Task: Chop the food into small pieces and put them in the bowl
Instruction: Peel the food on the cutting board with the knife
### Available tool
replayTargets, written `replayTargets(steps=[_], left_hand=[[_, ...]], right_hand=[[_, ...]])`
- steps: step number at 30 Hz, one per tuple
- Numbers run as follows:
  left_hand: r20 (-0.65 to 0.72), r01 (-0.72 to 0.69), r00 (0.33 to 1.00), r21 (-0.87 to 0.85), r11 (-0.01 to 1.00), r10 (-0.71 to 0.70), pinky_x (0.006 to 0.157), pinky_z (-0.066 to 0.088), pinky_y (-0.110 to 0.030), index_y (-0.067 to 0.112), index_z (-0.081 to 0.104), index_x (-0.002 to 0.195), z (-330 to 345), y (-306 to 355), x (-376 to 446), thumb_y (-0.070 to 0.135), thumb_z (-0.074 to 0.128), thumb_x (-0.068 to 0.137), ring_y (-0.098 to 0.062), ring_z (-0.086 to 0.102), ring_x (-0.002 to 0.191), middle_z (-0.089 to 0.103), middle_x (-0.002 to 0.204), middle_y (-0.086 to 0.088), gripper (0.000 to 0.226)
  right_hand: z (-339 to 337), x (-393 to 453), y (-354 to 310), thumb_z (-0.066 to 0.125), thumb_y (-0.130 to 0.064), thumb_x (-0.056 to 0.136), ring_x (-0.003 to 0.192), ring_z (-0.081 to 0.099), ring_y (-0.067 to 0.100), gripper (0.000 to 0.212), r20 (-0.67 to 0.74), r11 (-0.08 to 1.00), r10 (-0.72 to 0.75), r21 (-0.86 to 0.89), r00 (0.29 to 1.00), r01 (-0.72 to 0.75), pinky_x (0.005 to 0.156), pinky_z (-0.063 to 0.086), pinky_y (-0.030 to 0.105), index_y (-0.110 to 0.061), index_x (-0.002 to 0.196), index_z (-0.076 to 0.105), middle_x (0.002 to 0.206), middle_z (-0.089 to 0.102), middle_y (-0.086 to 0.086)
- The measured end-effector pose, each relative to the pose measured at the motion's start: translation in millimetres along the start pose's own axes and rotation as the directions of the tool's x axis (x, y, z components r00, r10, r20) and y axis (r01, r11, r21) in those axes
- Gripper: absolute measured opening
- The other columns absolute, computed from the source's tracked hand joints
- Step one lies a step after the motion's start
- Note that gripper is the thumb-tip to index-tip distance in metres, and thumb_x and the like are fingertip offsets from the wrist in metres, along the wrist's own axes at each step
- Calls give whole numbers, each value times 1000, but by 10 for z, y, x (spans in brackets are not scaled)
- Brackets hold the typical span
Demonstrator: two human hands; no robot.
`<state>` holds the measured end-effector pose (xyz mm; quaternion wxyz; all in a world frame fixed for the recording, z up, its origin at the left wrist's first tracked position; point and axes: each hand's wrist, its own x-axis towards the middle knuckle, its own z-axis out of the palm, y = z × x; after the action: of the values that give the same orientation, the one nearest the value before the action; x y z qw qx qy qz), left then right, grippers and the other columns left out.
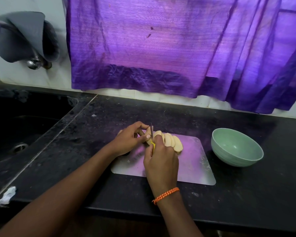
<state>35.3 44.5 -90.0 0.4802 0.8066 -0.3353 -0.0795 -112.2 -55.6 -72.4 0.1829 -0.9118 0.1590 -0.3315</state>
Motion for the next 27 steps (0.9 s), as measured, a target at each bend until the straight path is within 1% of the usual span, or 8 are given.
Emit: replayTargets(steps=[3, 5, 7, 11, 16, 21, 24, 27], left_hand=[[20, -7, 1000, -29, 1000, 8, 106, 49, -48, 40, 59, 135, -2, 30, -13, 43, 70, 101, -10, 73, 103, 77, 100, 16, 36], [27, -18, 999, -42, 999, 19, 106, 49, -52, 40, 58, 136, -1, 40, -21, 42, 69, 102, -13, 74, 100, 79, 97, 10, 35], [24, -9, 1000, -57, 998, 11, 107, 50, -55, 39, 59, 134, 0, 48, -20, 41, 68, 104, -12, 75, 100, 80, 96, 7, 32], [16, 1, 1000, -67, 998, 0, 110, 48, -57, 43, 61, 127, 8, 47, -6, 44, 61, 106, -11, 75, 98, 80, 95, 6, 21], [11, -12, 1000, -29, 1000, 12, 104, 52, -58, 43, 62, 124, 0, 35, 13, 41, 60, 106, -14, 75, 94, 80, 92, 5, 18], [-25, -15, 1000, 36, 999, 16, 102, 53, -55, 41, 63, 120, 26, 64, 21, 48, 61, 103, -10, 75, 90, 79, 91, 10, 18], [-39, -20, 999, 58, 998, 22, 101, 54, -53, 41, 63, 118, 29, 74, 13, 44, 61, 105, -7, 75, 89, 79, 91, 12, 14], [-55, -13, 998, 88, 996, 17, 102, 54, -53, 42, 63, 117, 30, 85, 1, 46, 61, 104, -3, 74, 89, 78, 91, 16, 14]], right_hand=[[-9, 2, -6, 58, -25, 99, 64, 61, 23, 15, 37, 1000, 11, -16, 999, -10, 49, 39, 32, -18, 113, 57, 73, 62, 3], [-8, 1, -17, 61, -23, 97, 62, 60, 24, 16, 21, 999, 15, -30, 1000, -14, 49, 32, 31, -18, 112, 58, 71, 61, 3], [-8, 3, -23, 62, -23, 97, 62, 60, 24, 16, 17, 999, 17, -32, 1000, -17, 50, 31, 30, -18, 111, 58, 70, 61, 3], [-9, 22, -12, 57, -25, 100, 68, 63, 24, 15, 53, 999, 17, -35, 998, -15, 53, 35, 30, -19, 113, 56, 76, 63, 3], [-24, 5, -25, 62, -24, 97, 65, 62, 23, 17, 26, 999, 22, -40, 999, -21, 51, 35, 29, -17, 113, 59, 74, 64, 4], [-29, -3, -33, 65, -22, 95, 63, 60, 19, 24, -1, 998, 32, -46, 999, -32, 51, 35, 26, -16, 118, 61, 74, 64, 2], [-39, -3, -34, 64, -23, 96, 63, 58, 17, 23, 8, 998, 41, -53, 999, -41, 52, 34, 25, -17, 119, 61, 76, 65, 1], [-53, 1, -54, 61, -23, 98, 67, 63, 20, 22, 43, 997, 37, -62, 998, -35, 52, 34, 26, -17, 120, 59, 78, 66, 3]])
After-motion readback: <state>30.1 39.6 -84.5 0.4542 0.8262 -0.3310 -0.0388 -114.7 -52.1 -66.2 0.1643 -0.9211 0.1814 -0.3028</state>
